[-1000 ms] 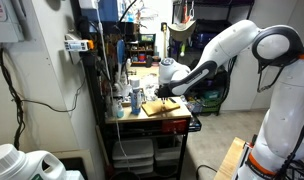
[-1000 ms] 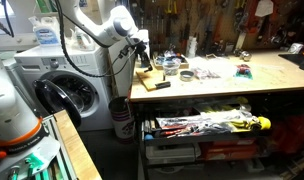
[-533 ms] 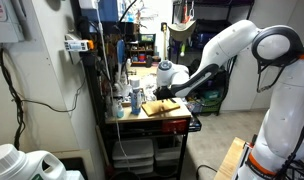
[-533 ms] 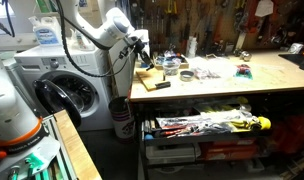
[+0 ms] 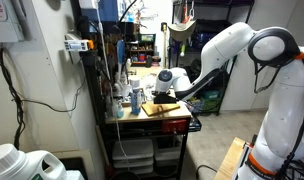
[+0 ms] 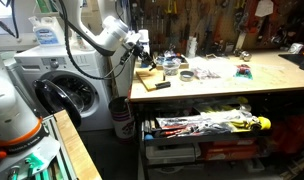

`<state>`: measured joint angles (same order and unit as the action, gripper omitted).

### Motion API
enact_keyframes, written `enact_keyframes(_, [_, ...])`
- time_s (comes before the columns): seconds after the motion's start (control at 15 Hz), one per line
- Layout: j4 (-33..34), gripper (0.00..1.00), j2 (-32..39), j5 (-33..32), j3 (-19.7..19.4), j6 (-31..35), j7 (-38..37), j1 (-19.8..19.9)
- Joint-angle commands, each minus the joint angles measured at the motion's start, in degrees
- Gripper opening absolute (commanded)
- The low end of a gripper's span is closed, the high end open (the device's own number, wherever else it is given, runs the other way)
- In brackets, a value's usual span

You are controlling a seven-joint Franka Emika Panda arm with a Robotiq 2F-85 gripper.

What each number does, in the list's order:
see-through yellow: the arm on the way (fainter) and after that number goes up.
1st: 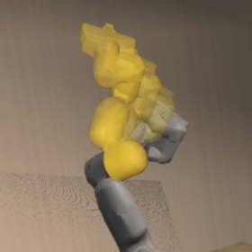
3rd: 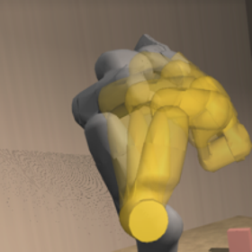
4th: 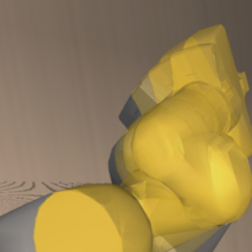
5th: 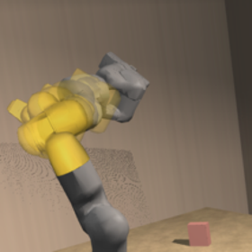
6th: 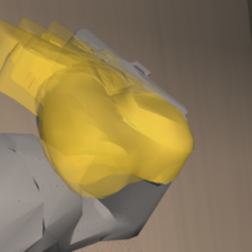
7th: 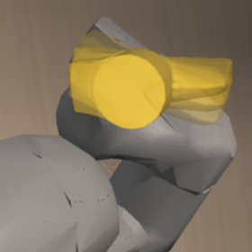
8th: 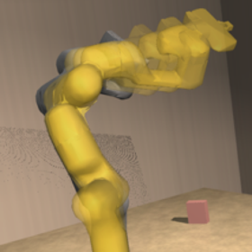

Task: Pick up the batteries on top of the chopping board and make them stand upright on the board

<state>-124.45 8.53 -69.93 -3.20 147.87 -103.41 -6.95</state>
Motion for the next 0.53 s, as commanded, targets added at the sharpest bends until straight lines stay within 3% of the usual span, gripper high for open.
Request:
enact_keyframes(0.0, [-0.06,0.04,1.47,-8.53,-0.7,0.43,-10.83,-0.48])
enact_keyframes(0.07, [-0.36,0.04,1.23,-9.88,-0.57,1.01,-12.7,-0.35])
enact_keyframes(0.13, [-0.01,0.04,1.08,-6.74,-0.06,0.01,-8.28,-0.01])
enact_keyframes(0.2, [0.0,0.17,1.25,-7.13,-0.03,0.02,-8.91,-0.01])
enact_keyframes(0.47, [0.08,0.17,1.28,-7.11,0.02,0.02,-8.8,-0.01])
